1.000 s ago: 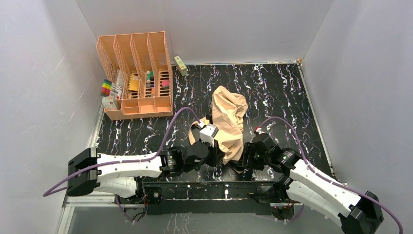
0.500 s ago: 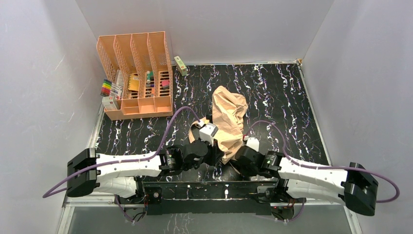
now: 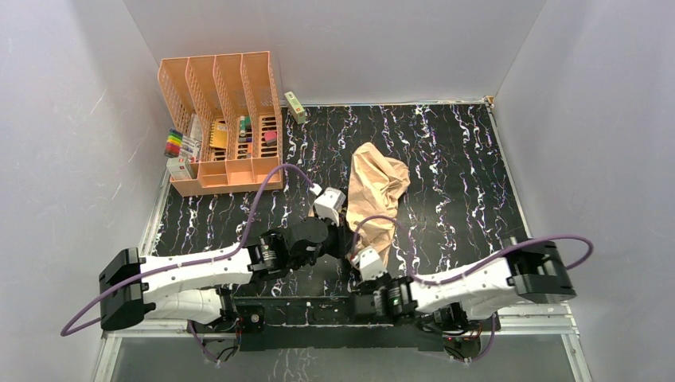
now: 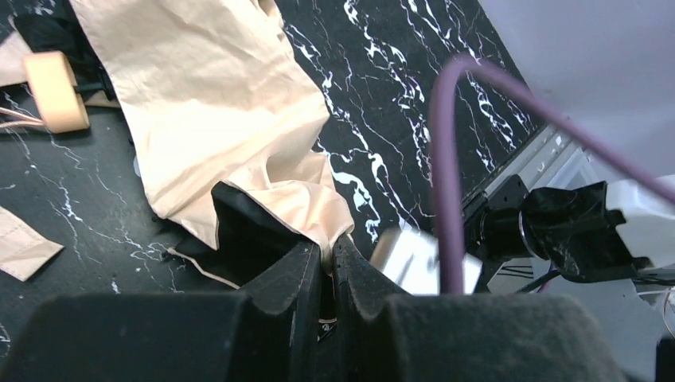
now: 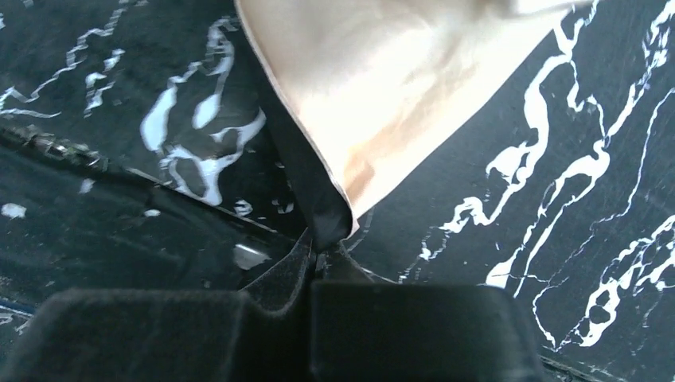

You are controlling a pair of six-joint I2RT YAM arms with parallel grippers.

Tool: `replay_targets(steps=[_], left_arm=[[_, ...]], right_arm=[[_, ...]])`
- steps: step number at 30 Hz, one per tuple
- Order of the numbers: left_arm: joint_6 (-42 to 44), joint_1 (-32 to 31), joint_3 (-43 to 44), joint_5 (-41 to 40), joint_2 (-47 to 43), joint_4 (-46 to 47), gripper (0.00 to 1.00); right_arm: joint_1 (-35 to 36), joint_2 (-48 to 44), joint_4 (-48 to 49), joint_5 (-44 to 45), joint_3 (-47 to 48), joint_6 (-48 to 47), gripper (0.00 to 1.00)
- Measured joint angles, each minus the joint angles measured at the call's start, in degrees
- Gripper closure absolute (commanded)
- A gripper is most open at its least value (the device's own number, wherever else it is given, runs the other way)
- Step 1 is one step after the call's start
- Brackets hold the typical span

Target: Put away the umbrella

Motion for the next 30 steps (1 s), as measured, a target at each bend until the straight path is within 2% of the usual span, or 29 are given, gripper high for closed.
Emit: replay_targets(steps=[4,8,12,16,20,24,30], left_arm=[[0.7,0.9,0.6,-0.1,-1.3,-1.1,0.91],[1.5,1.7,0.6,-0.3,-2.5,-3.5,0.90],[1.8,2.5,0.6,-1.1,-3.4,-5.2,0.90],[1.6,2.6,0.6,-1.2,-4.0,-5.0,0.90],[1.2,2.6,0.5,-0.8,-4.6,-3.7,0.90],[0.4,2.6,0.1,-0.8,-5.5,-2.0,0.90],[-0.1,2.5,-2.1,-0.1,-6.4,-3.0,0.90]], right_arm=[[6.7,10.5,-3.5,5.8,7.0,1.4,1.00],[7.4,21.1,-8.0,10.1,14.4,5.1,1.00],[7.5,29.8,-13.4,14.0,20.9,7.1,0.80],[7.5,31.8,-15.4,15.4,22.4,5.4,0.61],[7.5,25.6,-9.0,14.4,17.1,-2.2,0.53],[7.5,11.7,0.8,9.2,8.3,-9.7,0.52],[7.5,-8.3,10.3,9.0,2.1,-11.4,0.48]])
